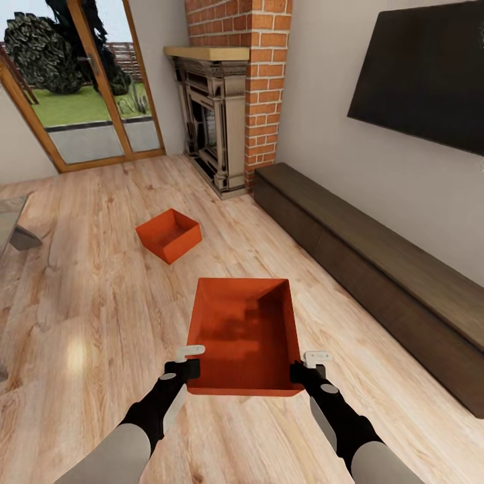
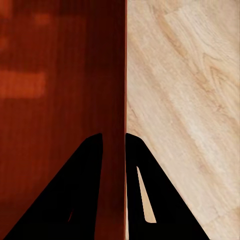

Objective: Move the two storage containers from the living room to the garage. In the garage, place one container on the floor and stack the other container on top of it (either order is fine).

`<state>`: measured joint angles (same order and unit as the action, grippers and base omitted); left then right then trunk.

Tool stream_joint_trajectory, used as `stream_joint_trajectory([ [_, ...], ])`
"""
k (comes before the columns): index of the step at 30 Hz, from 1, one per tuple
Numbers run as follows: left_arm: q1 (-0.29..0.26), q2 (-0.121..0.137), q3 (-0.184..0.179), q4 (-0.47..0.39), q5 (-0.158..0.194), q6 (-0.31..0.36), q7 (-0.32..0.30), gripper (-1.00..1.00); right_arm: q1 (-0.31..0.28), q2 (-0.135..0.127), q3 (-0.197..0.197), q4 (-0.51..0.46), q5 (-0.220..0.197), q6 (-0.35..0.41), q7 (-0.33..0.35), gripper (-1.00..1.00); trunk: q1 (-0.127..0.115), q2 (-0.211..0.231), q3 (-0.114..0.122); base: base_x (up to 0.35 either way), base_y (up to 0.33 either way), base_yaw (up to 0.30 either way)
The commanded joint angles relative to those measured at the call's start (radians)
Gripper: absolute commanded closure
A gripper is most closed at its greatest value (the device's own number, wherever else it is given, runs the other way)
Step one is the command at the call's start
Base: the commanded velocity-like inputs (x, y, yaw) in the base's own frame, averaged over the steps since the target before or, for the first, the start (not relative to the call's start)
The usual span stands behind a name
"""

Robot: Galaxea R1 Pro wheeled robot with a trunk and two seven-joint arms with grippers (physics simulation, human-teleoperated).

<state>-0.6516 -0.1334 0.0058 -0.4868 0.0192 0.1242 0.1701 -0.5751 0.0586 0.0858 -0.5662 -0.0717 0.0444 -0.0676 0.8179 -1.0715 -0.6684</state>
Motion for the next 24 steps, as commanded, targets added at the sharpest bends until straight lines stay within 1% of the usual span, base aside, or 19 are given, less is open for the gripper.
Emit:
stream_joint_trajectory([
  [1, 0.000, 0.001, 0.010, -0.004, -0.015, 0.008, 0.028, 1.00, 0.000, -0.002, 0.000, -0.001, -0.002, 0.005, -0.023, 1.00, 0.000, -0.001, 0.001, 0.000, 0.000, 0.000],
  [5, 0.000, 0.000, 0.010, -0.004, -0.015, 0.008, 0.028, 1.00, 0.000, -0.002, 0.000, -0.001, -0.002, 0.005, -0.023, 1.00, 0.000, -0.001, 0.007, 0.000, 0.000, 0.000],
  [7, 0.000, -0.002, 0.010, -0.004, -0.013, 0.007, 0.061, 1.00, 0.000, -0.002, 0.000, -0.001, -0.002, 0.005, -0.022, 1.00, 0.000, -0.001, 0.010, 0.000, 0.000, 0.000],
  [10, 0.000, -0.004, 0.010, -0.004, -0.009, 0.006, 0.089, 1.00, 0.000, -0.002, 0.000, -0.001, -0.002, 0.005, -0.022, 1.00, 0.000, -0.001, 0.015, 0.000, 0.000, 0.000],
  [24, 0.000, 0.000, 0.010, -0.004, -0.009, 0.006, 0.089, 1.00, -0.001, -0.002, 0.000, -0.001, -0.002, 0.005, -0.021, 1.00, 0.000, -0.001, 0.037, 0.000, 0.000, 0.000],
])
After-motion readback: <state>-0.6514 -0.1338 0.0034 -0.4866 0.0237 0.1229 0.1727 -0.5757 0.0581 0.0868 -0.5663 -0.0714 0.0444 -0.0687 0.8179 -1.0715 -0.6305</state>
